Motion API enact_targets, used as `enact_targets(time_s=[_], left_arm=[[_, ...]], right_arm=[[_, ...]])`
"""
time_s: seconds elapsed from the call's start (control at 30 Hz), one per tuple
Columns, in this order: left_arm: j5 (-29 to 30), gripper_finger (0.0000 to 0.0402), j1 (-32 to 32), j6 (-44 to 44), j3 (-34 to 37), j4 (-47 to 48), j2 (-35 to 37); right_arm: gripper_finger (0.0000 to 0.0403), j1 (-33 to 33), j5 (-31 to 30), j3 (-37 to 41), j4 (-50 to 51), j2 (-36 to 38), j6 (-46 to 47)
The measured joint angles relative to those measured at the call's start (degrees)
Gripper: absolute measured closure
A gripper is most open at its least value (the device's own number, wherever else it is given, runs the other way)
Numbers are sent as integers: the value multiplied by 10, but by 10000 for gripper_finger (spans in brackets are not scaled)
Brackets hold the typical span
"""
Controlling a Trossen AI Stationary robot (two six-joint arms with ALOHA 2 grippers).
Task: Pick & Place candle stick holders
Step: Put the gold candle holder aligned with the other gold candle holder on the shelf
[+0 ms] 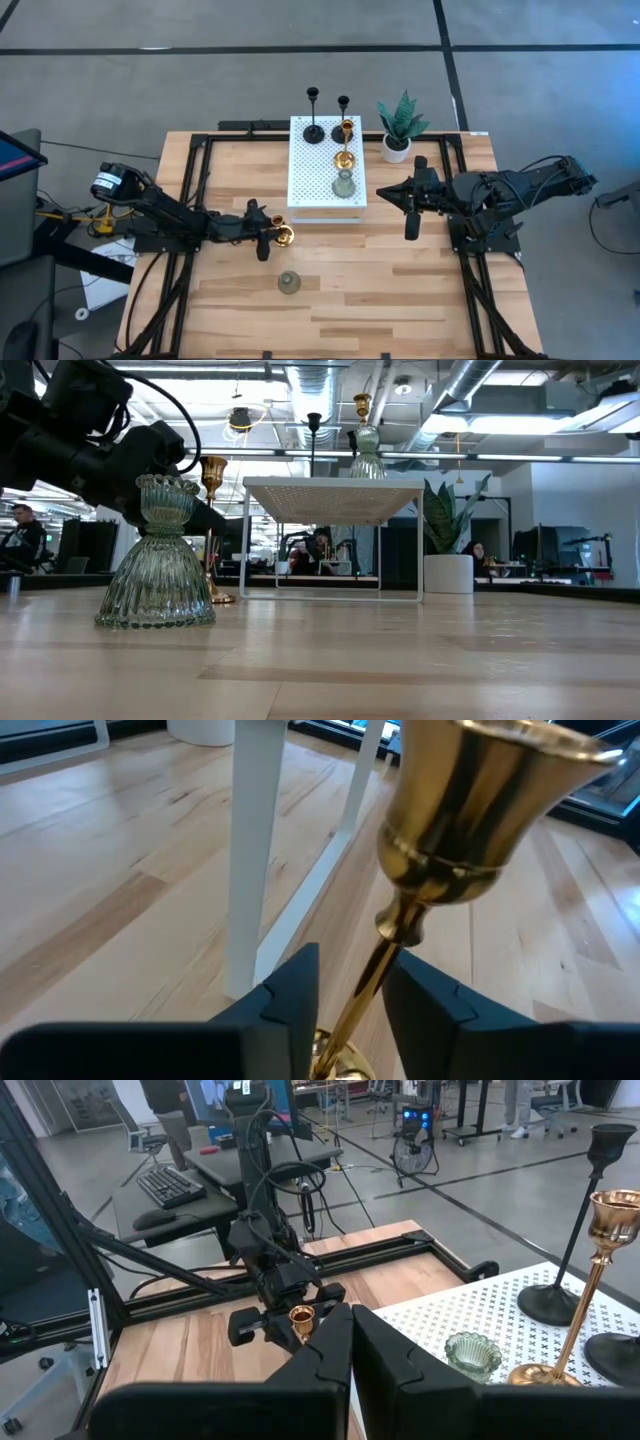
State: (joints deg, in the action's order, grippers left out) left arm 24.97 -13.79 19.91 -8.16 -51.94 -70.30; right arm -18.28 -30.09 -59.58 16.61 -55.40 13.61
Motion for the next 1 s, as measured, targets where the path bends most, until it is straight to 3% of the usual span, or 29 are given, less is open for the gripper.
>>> enact_targets(time_s=[0.33, 0.67, 0.87, 1.0], left_arm=[[3, 384, -6, 19, 0, -5, 1], [28, 387, -41, 46, 0, 19, 14], [59, 387, -55, 58, 0, 113, 78], [82, 387, -70, 80, -9, 224, 146]], right_arm=[[403, 0, 0, 0, 0, 0, 0], [403, 0, 0, 0, 7, 0, 0], [403, 0, 0, 0, 11, 0, 0], [403, 0, 0, 0, 12, 0, 0]])
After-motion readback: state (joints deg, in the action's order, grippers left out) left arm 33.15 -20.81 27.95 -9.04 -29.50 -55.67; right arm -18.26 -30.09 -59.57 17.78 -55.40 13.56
